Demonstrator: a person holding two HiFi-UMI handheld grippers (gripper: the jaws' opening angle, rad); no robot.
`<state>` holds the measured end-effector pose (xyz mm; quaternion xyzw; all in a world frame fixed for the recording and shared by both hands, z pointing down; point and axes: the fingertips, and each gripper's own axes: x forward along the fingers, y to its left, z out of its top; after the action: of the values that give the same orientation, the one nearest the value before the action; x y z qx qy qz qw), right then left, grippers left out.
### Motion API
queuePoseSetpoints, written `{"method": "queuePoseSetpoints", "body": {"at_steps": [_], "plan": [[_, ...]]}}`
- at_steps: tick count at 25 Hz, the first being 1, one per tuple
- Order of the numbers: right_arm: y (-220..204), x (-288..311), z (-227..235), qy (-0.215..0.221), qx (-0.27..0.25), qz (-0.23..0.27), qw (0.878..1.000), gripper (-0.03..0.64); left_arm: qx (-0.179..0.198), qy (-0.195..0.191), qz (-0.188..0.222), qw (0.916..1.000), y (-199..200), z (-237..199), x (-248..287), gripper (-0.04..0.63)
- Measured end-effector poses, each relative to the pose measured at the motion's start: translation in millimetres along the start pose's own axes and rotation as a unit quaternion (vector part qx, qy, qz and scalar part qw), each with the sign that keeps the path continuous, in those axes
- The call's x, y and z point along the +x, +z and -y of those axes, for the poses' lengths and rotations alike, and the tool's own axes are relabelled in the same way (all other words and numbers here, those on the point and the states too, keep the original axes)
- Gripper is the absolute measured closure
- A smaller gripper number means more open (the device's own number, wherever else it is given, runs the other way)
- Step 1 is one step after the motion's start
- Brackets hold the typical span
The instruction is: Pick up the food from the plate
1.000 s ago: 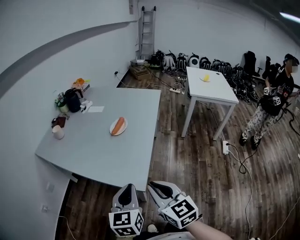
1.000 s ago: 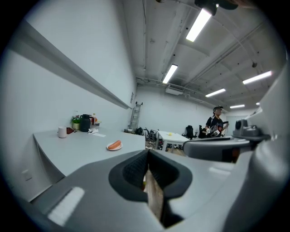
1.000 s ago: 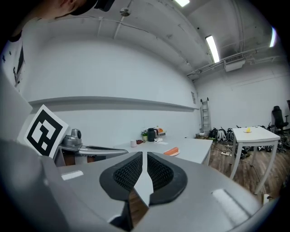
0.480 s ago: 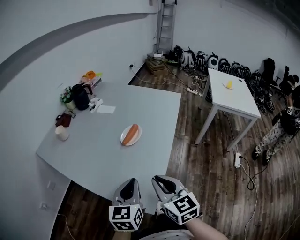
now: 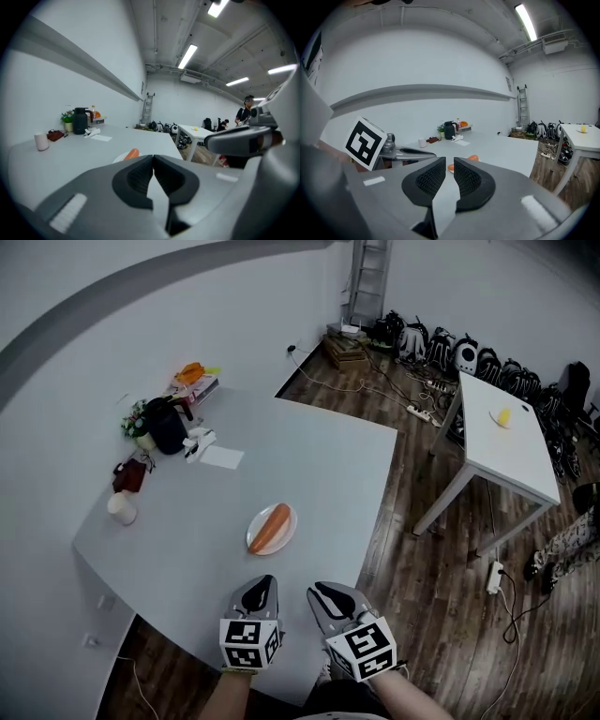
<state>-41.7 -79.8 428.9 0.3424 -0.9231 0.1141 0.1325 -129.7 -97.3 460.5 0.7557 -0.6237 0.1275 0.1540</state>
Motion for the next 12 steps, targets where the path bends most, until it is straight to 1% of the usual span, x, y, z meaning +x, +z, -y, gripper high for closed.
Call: {"method": "queuePoseSetpoints", "body": {"at_steps": [2, 3, 5, 7, 9, 12], "plan": [[-4.7, 20.3, 13.2, -0.005, 0.012, -0.008, 1.000, 0.563, 0.000, -0.014, -0.028, 0.9995, -6.9, -8.9, 28.5, 0.586], [-6.9, 30.8, 18.9, -0.007, 0.018, -0.012, 1.000, 0.563, 0.001, -0.020, -0.043, 0.9989, -10.3, -15.0, 44.3, 0.553], [-9.0, 51.3, 28.3, -0.009, 0.029, -0.017, 0.999, 0.563, 0.008, -0.024, -0.073, 0.9970, -15.8, -31.0, 77.8, 0.512], [-10.3, 68.9, 35.4, -0.009, 0.035, -0.023, 0.999, 0.563, 0.028, -0.025, -0.106, 0.9937, -21.3, -47.7, 110.8, 0.461], [-14.1, 83.5, 40.1, -0.011, 0.046, -0.029, 0.998, 0.563, 0.050, -0.033, -0.152, 0.9866, -30.3, -62.7, 140.1, 0.404], [-24.1, 98.9, 45.1, -0.011, 0.072, -0.036, 0.997, 0.563, 0.067, -0.049, -0.223, 0.9713, -47.5, -80.5, 174.6, 0.337]]}}
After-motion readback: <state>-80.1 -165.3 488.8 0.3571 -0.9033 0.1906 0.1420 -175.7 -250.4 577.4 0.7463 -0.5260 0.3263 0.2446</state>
